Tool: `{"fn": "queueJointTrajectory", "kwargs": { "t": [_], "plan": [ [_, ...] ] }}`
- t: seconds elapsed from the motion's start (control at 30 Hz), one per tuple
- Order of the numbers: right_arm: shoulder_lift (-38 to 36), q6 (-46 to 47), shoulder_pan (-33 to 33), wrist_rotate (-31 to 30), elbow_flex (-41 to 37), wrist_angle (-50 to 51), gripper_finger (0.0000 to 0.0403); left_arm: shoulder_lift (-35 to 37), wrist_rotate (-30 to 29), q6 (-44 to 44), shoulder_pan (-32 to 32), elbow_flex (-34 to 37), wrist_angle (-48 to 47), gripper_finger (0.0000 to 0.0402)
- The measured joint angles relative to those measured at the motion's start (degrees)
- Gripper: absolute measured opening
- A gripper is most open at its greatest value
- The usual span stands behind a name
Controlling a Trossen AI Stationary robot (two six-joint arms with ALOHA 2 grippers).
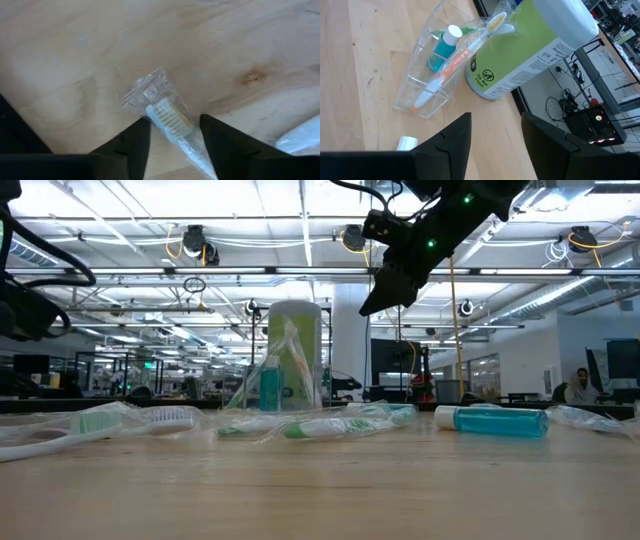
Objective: Pick & Place toothbrushing station
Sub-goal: Put the orange toothbrush into the left of the transparent organizer
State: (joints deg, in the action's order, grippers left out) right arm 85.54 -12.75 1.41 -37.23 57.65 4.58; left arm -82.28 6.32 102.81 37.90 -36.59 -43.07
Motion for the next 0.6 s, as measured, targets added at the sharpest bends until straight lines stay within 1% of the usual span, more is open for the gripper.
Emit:
{"fn": "queueJointTrajectory", "kwargs": {
  "t": [0.23,0.33,0.43,0.53,0.6],
  "plan": [
    [0.0,-0.1,0.0,0.0,0.0,0.0,0.0165,0.0,-2.6,-4.4,0.1,-0.1,1.1,0.0076],
    [0.0,-0.1,0.0,0.0,0.0,0.0,0.0165,0.0,-3.4,-7.0,0.1,-0.1,1.7,0.0046],
    [0.0,-0.1,0.0,0.0,0.0,0.0,0.0165,0.0,-4.8,-9.2,0.1,-1.4,0.9,0.0025],
    [0.0,-0.1,0.0,0.0,0.0,-0.1,0.0165,0.6,-13.0,-12.4,-0.2,-3.9,1.1,0.0013],
    [0.0,-0.1,0.0,0.0,0.0,-0.1,0.0165,1.1,-19.6,-16.8,0.0,-5.8,1.3,0.0010]
  ]
}}
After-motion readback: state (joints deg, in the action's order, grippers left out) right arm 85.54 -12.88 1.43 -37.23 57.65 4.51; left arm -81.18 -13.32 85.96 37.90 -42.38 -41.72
